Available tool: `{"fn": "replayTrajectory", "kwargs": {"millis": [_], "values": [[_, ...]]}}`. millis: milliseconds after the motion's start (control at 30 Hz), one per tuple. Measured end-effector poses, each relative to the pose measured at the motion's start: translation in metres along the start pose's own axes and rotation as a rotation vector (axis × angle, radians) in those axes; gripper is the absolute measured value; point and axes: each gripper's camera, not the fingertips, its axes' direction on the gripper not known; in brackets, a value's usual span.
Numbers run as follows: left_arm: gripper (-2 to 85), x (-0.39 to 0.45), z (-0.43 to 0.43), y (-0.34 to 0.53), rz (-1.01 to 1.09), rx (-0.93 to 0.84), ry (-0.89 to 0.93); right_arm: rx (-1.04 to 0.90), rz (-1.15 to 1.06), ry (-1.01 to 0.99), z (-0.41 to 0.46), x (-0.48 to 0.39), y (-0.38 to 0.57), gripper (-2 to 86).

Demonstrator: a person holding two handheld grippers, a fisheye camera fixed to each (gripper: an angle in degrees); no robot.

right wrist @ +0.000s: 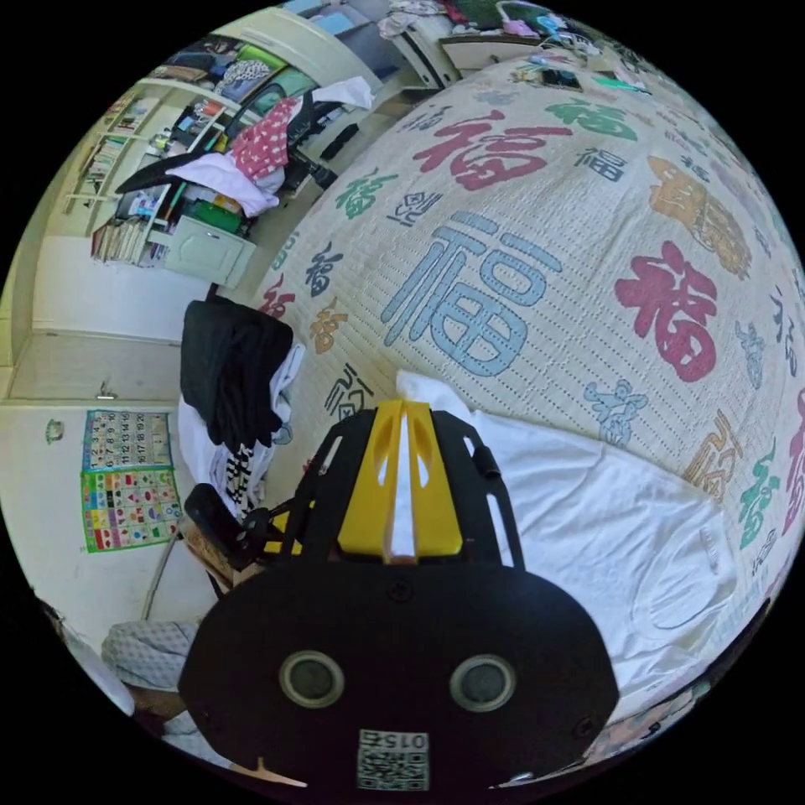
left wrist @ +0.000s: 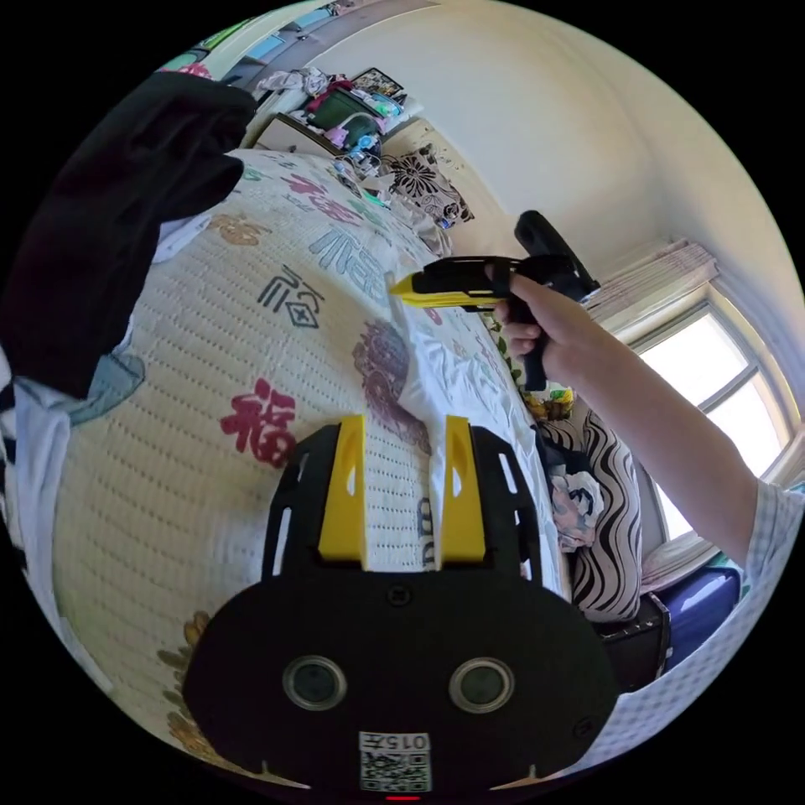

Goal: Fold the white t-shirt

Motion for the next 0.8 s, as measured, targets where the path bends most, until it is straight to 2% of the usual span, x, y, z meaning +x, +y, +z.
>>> {"fn": "replayTrajectory", "kwargs": {"millis": [167, 300, 400, 567, 633, 800], "values": [[13.2, 0.014, 0.020, -0.017, 0.097, -0.019, 0.050, 0.089, 0.047, -0.133, -0.041, 0.038, 0.007, -0.1], [4.1, 0.023, 0.045, -0.020, 0.137, -0.116, 0.155, 0.125, 0.065, -0.199, -0.058, 0.058, 0.014, -0.1], [1.2, 0.039, 0.033, -0.006, 0.188, -0.079, 0.180, 0.149, 0.068, -0.216, -0.074, 0.073, 0.022, -0.1], [-0.1, 0.097, 0.007, 0.022, 0.305, 0.011, 0.027, 0.222, 0.027, -0.355, -0.106, 0.096, 0.046, -0.1], [-0.2, 0.131, 0.008, 0.034, 0.358, 0.024, -0.010, 0.289, -0.001, -0.352, -0.124, 0.103, 0.068, -0.1], [0.7, 0.195, 0.080, 0.090, 0.515, -0.182, -0.115, 0.359, 0.131, -0.204, -0.138, 0.163, 0.156, 0.8]]}}
